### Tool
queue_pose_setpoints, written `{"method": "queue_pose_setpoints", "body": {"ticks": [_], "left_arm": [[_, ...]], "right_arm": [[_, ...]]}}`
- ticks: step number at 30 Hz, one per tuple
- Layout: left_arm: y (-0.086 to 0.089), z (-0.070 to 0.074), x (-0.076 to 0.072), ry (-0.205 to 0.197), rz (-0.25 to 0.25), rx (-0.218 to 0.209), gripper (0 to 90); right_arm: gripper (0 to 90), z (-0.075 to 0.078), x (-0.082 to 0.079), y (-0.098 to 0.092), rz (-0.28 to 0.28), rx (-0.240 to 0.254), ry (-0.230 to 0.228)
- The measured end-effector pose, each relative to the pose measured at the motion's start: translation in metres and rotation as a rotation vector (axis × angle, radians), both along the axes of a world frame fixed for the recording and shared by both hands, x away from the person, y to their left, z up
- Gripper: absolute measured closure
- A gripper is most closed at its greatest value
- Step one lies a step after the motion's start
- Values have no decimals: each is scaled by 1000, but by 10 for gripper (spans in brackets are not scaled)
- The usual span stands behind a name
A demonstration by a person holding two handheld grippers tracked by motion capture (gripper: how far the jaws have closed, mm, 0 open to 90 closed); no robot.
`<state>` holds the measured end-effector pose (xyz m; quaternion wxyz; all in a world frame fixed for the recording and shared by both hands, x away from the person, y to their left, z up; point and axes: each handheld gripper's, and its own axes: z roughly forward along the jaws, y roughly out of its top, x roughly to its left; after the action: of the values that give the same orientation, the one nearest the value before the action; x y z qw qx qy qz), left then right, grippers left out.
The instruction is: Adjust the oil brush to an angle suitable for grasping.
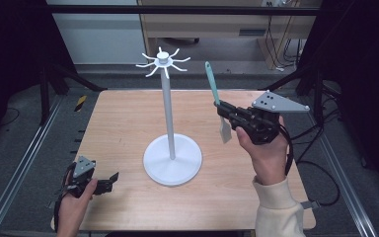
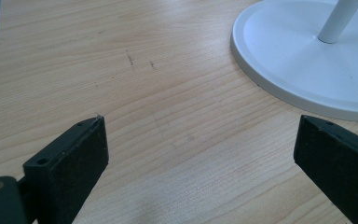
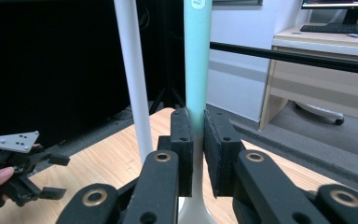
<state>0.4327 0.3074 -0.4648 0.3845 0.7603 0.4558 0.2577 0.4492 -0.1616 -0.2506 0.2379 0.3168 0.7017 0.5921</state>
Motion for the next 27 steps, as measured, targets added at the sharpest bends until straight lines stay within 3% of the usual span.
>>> {"method": "queue_pose_setpoints", "body": {"ticks": [15,27], "left_arm": [[1,0,-1,-1,0,3,26],[0,-1,-1,3,-5,7,26]], "right_arm": [[826,6,-8,18,65,-23,-30],[826,5,-7,30,84,-49,-25]]}}
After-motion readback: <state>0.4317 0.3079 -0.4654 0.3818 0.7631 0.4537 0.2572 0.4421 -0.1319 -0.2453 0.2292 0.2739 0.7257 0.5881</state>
